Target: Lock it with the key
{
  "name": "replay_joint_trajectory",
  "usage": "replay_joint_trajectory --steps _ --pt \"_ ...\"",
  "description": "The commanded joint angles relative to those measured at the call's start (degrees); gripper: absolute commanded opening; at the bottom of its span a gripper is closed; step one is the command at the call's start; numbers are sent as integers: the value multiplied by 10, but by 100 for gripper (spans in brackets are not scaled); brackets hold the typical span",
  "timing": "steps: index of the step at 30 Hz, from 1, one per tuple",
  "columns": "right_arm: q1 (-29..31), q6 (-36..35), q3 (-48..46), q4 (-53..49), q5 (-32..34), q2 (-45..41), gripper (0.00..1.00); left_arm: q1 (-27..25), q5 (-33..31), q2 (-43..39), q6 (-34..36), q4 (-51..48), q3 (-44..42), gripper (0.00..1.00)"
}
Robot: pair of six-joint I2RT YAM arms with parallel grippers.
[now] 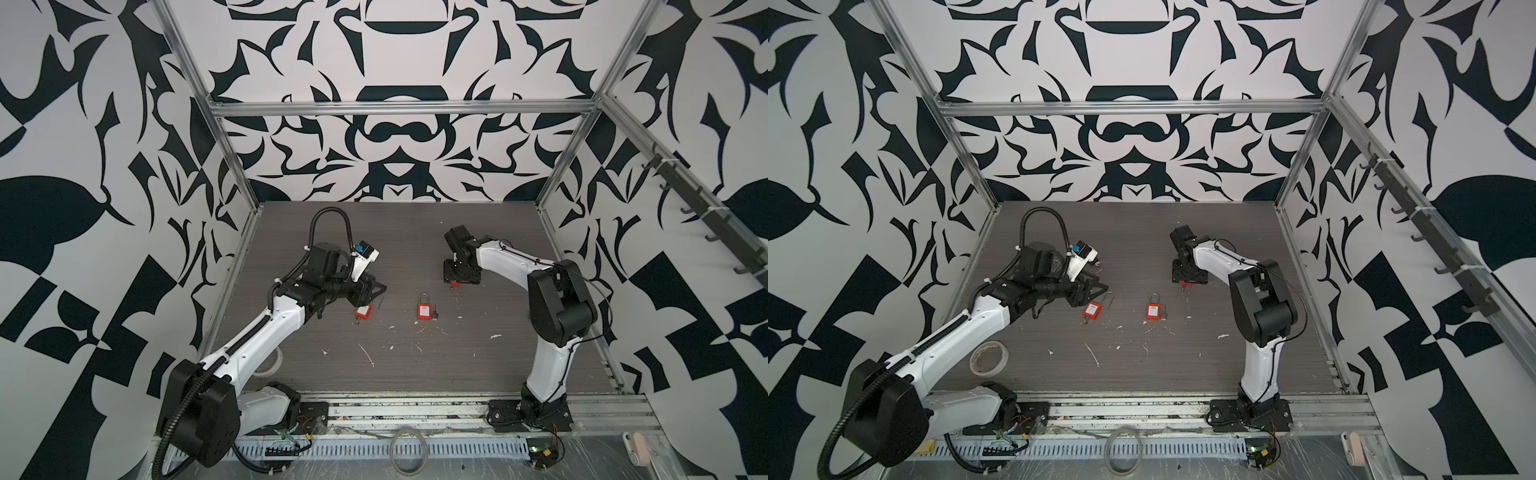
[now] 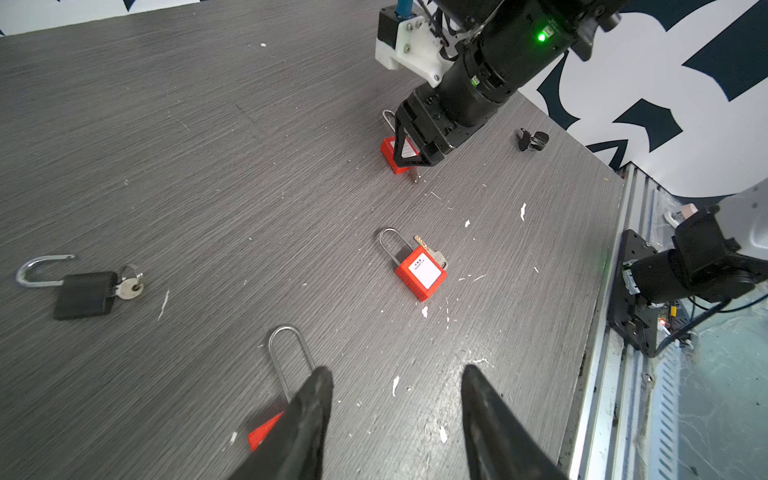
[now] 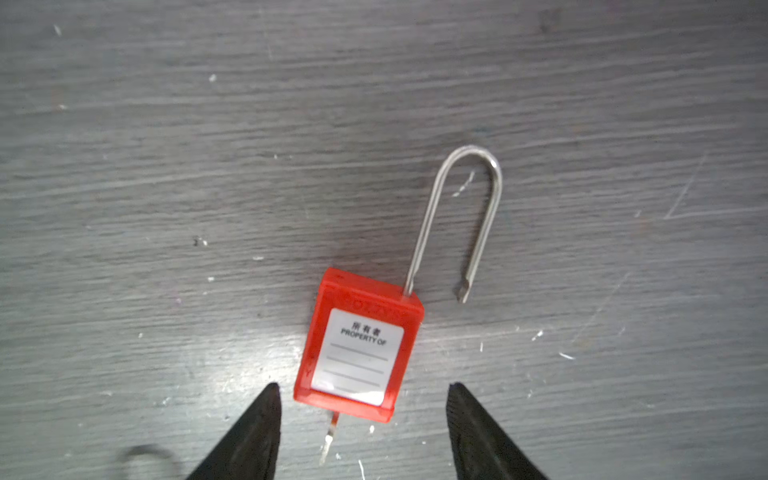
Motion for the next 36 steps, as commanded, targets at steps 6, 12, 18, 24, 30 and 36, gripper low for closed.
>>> replay_joint_trajectory --steps 6,12,18,24,30,36 --pt "-8 8 25 -1 -25 25 62 1 14 -5 -8 1 5 53" --pt "-8 10 26 4 -20 33 56 1 16 -3 -9 1 4 52" --pt "-10 0 26 7 -16 39 56 1 16 -3 -10 2 6 52" --pt "-13 -23 12 31 -27 22 50 1 22 10 -9 6 16 52" --pt "-12 -81 -3 33 -31 -7 46 0 30 19 -2 6 32 53" --pt "-13 -162 -20 25 -55 -55 40 0 42 15 8 6 33 52"
